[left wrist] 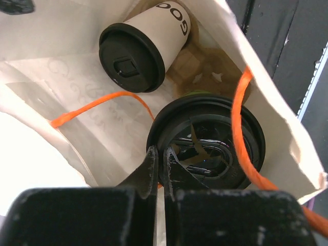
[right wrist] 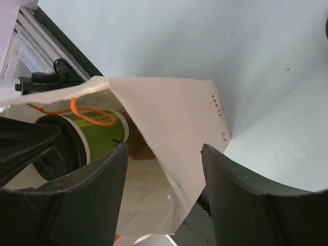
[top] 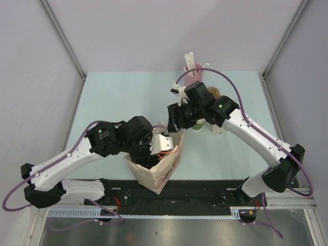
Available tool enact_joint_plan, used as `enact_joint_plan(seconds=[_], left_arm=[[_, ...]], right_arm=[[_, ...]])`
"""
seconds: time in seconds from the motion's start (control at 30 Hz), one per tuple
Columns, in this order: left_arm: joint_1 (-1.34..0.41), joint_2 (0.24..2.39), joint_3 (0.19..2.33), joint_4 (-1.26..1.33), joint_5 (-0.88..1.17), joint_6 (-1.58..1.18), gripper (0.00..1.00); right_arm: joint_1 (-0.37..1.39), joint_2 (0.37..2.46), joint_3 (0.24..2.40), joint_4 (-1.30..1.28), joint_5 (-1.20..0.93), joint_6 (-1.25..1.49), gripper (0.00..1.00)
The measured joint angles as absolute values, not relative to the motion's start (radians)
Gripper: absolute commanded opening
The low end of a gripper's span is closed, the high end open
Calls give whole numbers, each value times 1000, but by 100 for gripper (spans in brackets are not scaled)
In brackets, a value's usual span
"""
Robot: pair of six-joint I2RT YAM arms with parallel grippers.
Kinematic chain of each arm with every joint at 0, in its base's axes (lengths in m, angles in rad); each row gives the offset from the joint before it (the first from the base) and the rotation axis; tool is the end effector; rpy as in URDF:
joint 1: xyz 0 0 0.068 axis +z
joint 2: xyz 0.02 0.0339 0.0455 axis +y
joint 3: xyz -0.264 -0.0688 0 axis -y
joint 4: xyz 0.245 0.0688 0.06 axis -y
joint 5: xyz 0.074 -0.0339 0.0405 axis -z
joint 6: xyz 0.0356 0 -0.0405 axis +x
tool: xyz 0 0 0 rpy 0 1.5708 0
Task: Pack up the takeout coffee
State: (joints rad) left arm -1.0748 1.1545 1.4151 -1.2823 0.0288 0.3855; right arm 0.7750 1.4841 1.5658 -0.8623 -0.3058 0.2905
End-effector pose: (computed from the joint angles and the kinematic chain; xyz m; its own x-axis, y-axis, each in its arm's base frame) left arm 0.0903 -0.1691 0.3826 -0.0429 0.8691 -0.4928 0.9739 0.1465 0.1735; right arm 0.2162 0.2268 0.3803 -0.7166 -0.3195 -0.6200 -0.6417 0.6504 0.4065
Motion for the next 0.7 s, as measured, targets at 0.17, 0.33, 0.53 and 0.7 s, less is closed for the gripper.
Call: enact_joint_plan(seconds=[0.17, 0.33, 0.53, 0.7], left_arm=[[-1089, 1131, 1340, -1227, 34, 384, 0], [-1099, 1106, 1246, -1158, 32, 384, 0], [-1107, 1077, 1158, -1090, 29, 384, 0], [-1118, 1072, 1117, -1038, 29, 384, 0]], right_arm=[[775, 1487, 1556, -841, -306, 292, 64], [776, 1487, 1532, -831, -307, 294, 64], [776, 1489, 1519, -830, -309, 291, 65], [775, 1489, 1519, -828, -313, 289, 65]])
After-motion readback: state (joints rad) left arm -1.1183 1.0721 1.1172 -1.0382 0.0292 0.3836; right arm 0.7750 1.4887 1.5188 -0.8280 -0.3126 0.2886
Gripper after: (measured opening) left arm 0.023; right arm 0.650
